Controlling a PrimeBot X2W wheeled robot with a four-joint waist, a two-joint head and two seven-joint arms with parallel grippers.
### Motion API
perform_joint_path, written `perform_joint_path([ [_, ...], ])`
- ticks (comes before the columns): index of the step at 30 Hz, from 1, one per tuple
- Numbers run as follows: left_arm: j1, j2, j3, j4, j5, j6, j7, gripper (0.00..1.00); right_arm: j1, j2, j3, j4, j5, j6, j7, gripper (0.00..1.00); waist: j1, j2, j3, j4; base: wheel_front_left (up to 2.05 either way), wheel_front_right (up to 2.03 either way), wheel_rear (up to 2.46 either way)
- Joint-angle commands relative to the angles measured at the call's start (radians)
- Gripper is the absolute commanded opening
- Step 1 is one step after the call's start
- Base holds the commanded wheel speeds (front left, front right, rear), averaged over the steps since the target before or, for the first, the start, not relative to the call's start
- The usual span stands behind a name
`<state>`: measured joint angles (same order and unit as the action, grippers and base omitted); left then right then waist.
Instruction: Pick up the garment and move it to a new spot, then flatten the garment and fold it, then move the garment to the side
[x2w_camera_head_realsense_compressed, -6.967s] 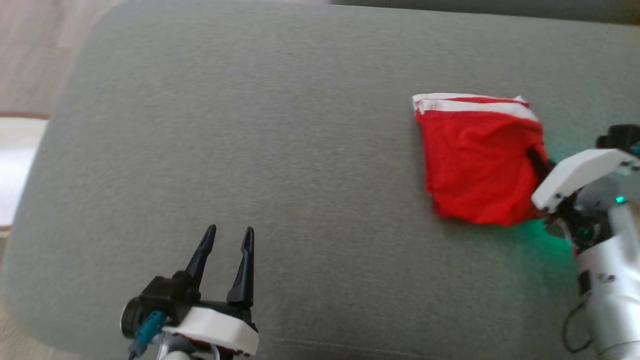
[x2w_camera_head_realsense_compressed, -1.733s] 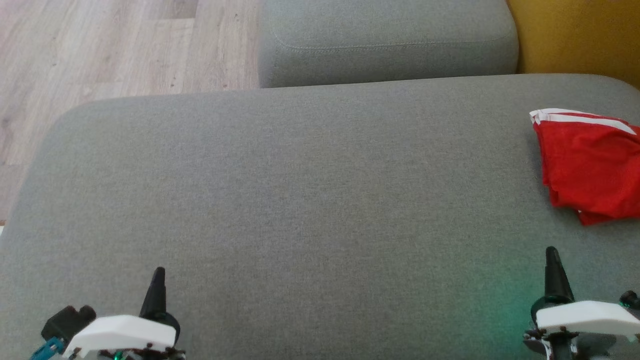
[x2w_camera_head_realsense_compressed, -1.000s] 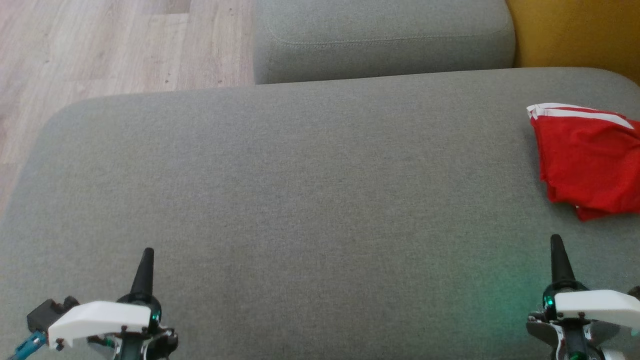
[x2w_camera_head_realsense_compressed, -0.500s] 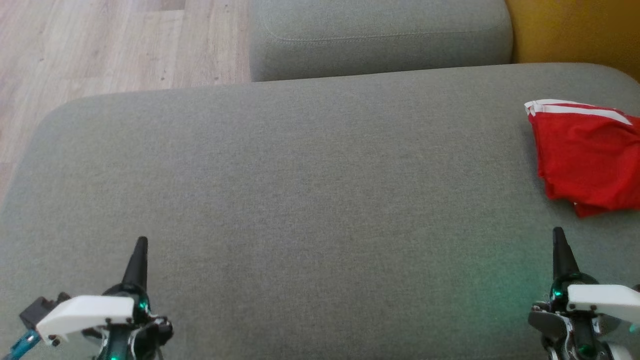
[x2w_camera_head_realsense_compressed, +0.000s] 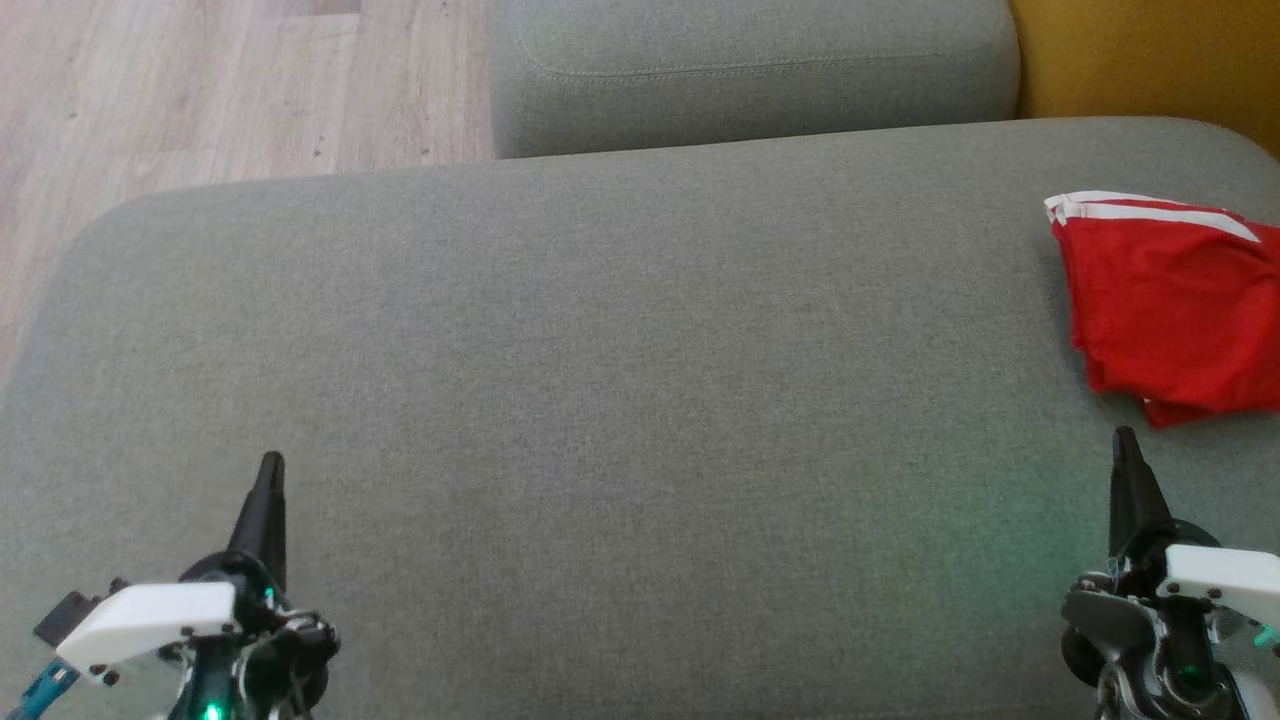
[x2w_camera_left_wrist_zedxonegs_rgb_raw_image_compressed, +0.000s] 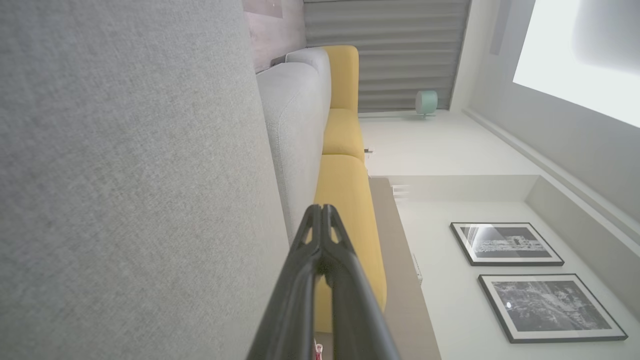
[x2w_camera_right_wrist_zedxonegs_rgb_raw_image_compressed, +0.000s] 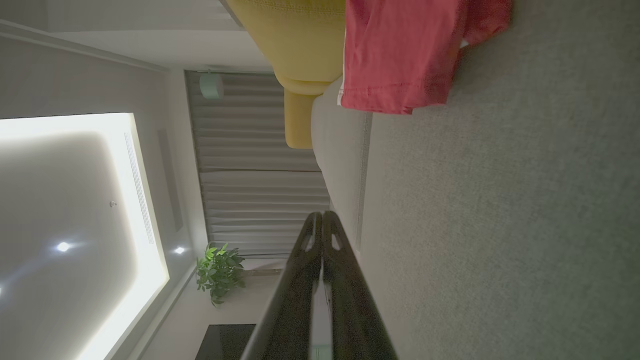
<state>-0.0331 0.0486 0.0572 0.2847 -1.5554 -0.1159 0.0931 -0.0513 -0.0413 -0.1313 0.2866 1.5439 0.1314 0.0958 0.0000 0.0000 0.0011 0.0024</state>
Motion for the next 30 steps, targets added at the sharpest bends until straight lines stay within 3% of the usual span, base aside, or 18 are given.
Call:
perform_joint_path([
  [1,-0.07,0.006,0.047,-0.039,-0.034,-0.011,0.01,0.0,-0.053,-0.009,0.019,-0.04,0.038,-0.001,0.011,0.0,0.0,0.0,0.001,-0.001,0.0,0.0,0.0],
  [30,-0.075,0.004,0.054,-0.039,-0.056,-0.015,0.018,0.0,-0.057,-0.009,0.017,-0.042,0.065,-0.001,0.017,0.0,0.0,0.0,0.002,-0.002,0.0,0.0,0.0],
])
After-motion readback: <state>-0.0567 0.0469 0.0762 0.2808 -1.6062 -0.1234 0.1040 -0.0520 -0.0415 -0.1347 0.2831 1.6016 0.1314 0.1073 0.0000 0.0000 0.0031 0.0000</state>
